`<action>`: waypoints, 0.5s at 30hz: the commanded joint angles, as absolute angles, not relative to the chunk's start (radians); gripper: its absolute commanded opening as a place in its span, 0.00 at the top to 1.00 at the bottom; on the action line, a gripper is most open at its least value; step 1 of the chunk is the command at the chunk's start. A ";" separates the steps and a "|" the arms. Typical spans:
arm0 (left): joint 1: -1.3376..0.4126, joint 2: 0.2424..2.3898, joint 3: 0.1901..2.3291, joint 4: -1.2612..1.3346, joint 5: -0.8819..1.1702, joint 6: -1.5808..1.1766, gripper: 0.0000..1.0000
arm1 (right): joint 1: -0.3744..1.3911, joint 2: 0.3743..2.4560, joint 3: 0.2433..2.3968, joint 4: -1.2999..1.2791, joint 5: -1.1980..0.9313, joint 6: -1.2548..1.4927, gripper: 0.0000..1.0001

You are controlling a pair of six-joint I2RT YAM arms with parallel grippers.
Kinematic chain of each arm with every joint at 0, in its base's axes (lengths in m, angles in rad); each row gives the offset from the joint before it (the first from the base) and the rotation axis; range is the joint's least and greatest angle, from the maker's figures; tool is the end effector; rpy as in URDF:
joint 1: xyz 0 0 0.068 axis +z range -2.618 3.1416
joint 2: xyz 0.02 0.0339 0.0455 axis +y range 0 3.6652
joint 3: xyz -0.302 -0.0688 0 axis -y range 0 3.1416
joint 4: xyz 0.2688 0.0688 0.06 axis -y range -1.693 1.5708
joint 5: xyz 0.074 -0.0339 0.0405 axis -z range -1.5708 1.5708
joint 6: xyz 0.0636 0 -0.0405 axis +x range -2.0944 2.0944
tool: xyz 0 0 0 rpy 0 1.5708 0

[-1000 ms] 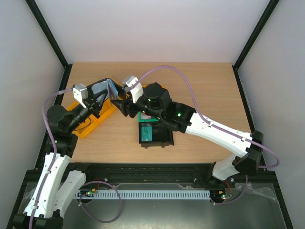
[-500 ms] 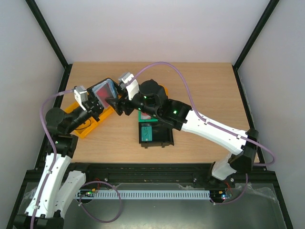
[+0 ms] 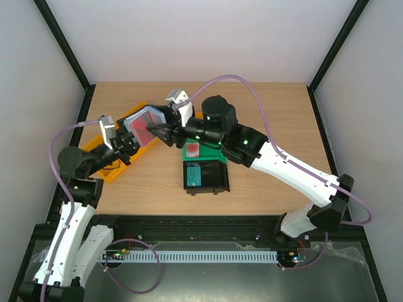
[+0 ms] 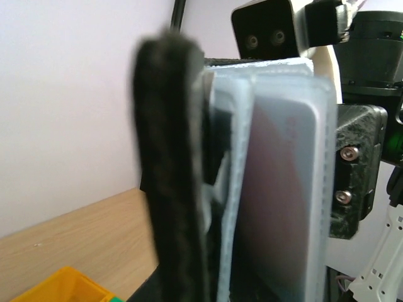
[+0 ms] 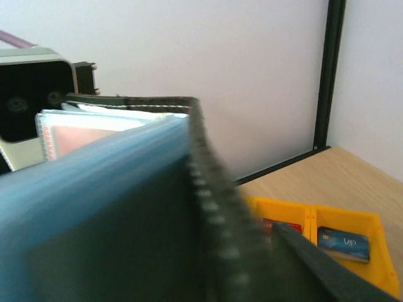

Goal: Take the credit cards out of the card holder

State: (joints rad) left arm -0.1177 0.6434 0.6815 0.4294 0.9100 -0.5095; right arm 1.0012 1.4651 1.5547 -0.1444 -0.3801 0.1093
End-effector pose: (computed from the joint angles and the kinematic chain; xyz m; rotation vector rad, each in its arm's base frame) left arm 0.1387 -0.0670 0.4158 0.6242 1.2113 -1.0311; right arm 0.1869 0.3356 0.4903 -1.0266 1.4197 1.1419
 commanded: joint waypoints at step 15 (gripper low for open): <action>-0.124 0.618 0.704 0.451 0.956 -0.435 0.56 | 0.919 1.409 1.522 -0.114 -0.497 0.192 0.98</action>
State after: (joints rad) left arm -0.1196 0.6353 0.6819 0.4255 0.9463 -0.4728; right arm 0.9371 1.4471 1.5280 -0.1413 -0.5167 0.1669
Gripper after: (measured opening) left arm 0.276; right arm 0.076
